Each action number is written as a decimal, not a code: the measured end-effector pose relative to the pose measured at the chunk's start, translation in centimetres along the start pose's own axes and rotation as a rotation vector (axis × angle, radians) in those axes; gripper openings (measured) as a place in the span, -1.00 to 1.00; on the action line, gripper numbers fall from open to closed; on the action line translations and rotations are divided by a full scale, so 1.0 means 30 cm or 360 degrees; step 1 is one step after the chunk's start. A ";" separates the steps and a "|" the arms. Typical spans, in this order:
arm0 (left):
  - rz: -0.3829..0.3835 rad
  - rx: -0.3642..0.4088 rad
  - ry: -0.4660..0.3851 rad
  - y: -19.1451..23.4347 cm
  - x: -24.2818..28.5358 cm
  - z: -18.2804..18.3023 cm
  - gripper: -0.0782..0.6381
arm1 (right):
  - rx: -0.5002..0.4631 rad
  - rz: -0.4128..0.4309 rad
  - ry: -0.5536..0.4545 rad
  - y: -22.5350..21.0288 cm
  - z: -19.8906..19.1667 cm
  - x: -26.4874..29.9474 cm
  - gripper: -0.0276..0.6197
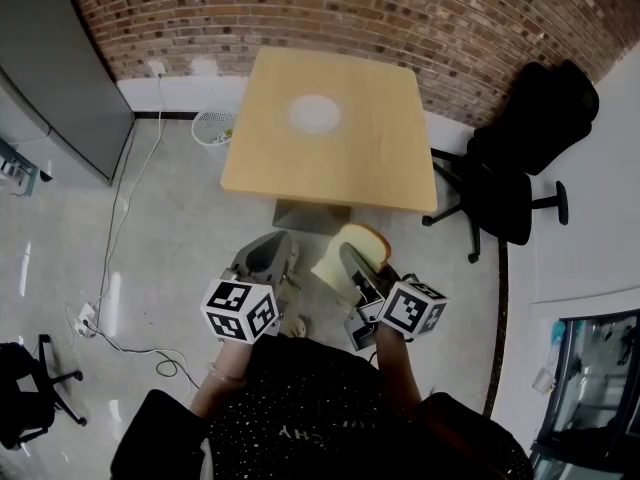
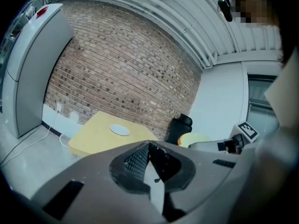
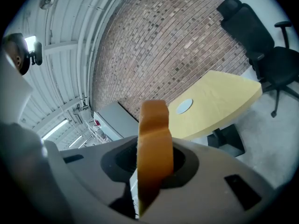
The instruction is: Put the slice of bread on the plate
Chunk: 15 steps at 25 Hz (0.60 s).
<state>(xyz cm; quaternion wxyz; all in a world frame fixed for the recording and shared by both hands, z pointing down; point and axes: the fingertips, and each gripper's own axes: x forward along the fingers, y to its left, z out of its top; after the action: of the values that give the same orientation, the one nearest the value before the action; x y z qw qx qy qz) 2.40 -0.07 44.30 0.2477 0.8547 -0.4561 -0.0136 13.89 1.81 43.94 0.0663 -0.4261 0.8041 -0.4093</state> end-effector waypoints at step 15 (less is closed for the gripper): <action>-0.0054 -0.0005 0.0145 0.211 0.461 0.207 -0.75 | 0.0086 -0.0093 0.0004 -0.189 0.336 0.370 -0.60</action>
<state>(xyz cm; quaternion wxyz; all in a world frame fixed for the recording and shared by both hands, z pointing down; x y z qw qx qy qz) 4.03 -16.43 44.43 0.2693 0.8616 -0.4298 0.0204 15.08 -14.19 44.06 0.0650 -0.4469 0.7800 -0.4332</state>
